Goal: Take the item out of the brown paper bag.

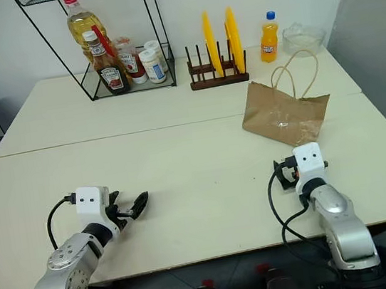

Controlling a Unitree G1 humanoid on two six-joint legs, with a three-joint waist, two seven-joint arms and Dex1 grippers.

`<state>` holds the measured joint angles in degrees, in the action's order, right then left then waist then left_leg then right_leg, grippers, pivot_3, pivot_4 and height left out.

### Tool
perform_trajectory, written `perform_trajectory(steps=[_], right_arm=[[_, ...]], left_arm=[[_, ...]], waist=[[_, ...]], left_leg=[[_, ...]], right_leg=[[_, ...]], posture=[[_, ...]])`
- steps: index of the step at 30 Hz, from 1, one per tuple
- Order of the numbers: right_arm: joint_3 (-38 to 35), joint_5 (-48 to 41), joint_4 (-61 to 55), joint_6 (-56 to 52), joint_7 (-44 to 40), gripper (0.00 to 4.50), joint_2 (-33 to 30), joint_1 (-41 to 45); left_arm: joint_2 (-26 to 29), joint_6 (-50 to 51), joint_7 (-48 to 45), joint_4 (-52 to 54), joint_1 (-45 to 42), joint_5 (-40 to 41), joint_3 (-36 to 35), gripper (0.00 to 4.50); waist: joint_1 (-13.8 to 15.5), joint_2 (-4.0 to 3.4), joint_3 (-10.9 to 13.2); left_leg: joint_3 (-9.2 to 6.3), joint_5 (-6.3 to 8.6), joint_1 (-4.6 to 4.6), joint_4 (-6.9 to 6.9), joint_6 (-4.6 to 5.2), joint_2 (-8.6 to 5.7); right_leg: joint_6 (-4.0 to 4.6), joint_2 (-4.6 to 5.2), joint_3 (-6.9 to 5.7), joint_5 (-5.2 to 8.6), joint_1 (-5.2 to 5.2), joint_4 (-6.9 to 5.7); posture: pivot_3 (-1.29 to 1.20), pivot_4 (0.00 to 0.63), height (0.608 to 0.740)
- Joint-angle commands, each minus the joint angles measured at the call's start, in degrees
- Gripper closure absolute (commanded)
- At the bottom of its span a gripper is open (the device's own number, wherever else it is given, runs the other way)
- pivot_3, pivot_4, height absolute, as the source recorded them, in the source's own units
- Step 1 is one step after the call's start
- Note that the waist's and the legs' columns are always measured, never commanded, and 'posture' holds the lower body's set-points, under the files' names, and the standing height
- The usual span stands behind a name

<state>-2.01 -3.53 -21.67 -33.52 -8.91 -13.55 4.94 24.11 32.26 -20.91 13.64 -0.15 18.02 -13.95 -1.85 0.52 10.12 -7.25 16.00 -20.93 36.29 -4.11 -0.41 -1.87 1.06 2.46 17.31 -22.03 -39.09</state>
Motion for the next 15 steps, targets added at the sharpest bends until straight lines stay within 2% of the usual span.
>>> perform_trajectory(steps=[1, 8, 12, 15], right_arm=[[-0.3, -0.3, -2.53, 0.51, -0.47, 0.0, -0.33, -0.21], [-1.1, -0.7, -4.63, -0.92, -2.06, 0.0, -2.35, 0.33], [-3.33, -4.33, -11.07, -6.89, -6.77, 0.0, -7.04, 1.15], [-6.32, -8.46, -15.62, -13.21, -11.4, 0.0, -12.92, 2.68]], left_arm=[[1.24, -0.65, -1.15, 0.58, -0.39, 0.32, -0.51, 0.02], [3.38, -1.01, -5.22, 0.13, -1.48, 0.89, 0.3, 0.02], [9.3, 1.51, -13.49, -0.68, -7.77, 4.11, 1.41, 0.02], [15.58, 4.03, -23.61, -2.74, -16.85, 7.21, 4.68, 0.02]], waist=[[0.0, 0.0, 0.0], [0.01, 0.0, 0.0], [0.09, 0.01, 0.02], [0.26, 0.08, 0.06]], left_leg=[[0.0, 0.0, 0.0, 0.0, 0.0, 0.0], [-0.01, 0.0, 0.0, 0.0, 0.0, 0.0], [-0.03, 0.0, -0.02, 0.0, 0.0, -0.02], [-0.14, -0.02, -0.06, 0.01, 0.01, -0.06]], right_leg=[[0.0, 0.0, 0.0, 0.0, 0.0, 0.0], [0.0, 0.0, -0.01, 0.0, 0.0, 0.01], [0.0, -0.02, -0.04, 0.0, 0.0, 0.01], [-0.01, -0.08, -0.16, 0.0, 0.02, 0.01]], posture=[[0.0, 0.15, 0.74], [0.0, 0.15, 0.74], [0.0, 0.15, 0.74], [0.0, 0.15, 0.74]])
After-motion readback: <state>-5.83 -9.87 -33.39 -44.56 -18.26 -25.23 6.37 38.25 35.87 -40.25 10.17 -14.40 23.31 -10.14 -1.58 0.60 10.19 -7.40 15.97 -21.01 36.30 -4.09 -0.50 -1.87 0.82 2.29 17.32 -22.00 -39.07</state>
